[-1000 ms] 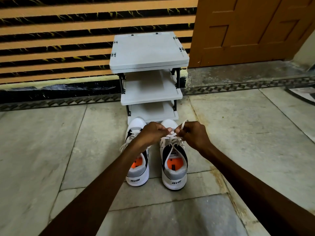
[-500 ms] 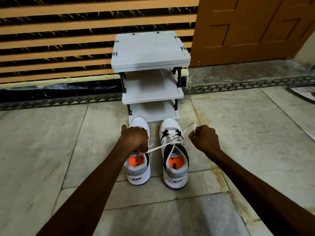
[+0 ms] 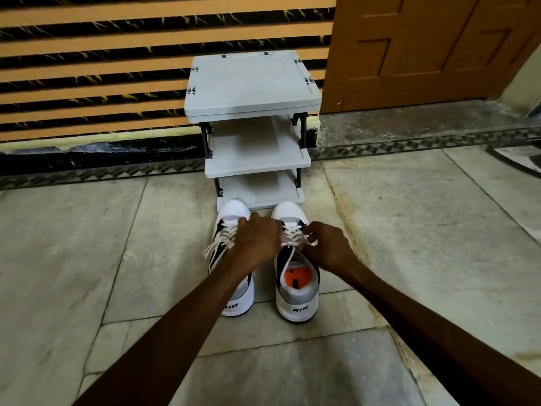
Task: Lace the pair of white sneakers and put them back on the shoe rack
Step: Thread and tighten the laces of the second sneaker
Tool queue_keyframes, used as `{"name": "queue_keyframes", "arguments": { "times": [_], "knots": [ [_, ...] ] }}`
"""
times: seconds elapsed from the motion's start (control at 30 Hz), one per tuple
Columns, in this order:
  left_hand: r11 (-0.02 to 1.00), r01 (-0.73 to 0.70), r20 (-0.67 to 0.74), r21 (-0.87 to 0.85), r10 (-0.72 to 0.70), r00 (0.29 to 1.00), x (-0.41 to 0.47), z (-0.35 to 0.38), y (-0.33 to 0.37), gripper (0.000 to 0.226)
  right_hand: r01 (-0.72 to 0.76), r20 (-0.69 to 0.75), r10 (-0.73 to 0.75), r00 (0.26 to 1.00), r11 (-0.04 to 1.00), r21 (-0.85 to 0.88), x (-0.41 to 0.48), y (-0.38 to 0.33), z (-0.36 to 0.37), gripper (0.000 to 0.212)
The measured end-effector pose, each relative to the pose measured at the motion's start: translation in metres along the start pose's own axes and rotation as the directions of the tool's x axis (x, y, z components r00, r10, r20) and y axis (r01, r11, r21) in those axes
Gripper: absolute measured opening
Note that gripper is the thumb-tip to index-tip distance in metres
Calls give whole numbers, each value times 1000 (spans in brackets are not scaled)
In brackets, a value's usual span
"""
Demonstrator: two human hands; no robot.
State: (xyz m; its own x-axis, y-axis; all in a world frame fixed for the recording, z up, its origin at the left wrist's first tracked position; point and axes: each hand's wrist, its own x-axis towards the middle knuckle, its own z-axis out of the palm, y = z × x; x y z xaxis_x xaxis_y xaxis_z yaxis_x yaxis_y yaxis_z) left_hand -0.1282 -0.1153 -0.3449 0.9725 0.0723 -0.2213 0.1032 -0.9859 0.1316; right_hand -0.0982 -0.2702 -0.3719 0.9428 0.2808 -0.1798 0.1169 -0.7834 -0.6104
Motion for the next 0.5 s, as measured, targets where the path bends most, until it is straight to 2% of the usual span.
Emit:
{"name": "queue_keyframes", "arguments": {
  "times": [0.1,0.27,0.33,0.5],
  "knots": [
    [988,18,50,-151,-11,999,1,12,4,22,102,21,-99,995,980,-171,-3,-8,7,12],
    [925,75,-41,-373,-98,994,2,18,6,3,68,-3,-69,998,982,-174,1,-8,5,16],
    [930,70,-85,-360,-107,991,3,19,5,5,65,-16,-69,997,979,-192,1,-8,3,18],
    [987,66,-141,-148,-87,986,3,23,3,9,45,-49,-65,997,944,-327,3,-5,-3,21]
  ]
}}
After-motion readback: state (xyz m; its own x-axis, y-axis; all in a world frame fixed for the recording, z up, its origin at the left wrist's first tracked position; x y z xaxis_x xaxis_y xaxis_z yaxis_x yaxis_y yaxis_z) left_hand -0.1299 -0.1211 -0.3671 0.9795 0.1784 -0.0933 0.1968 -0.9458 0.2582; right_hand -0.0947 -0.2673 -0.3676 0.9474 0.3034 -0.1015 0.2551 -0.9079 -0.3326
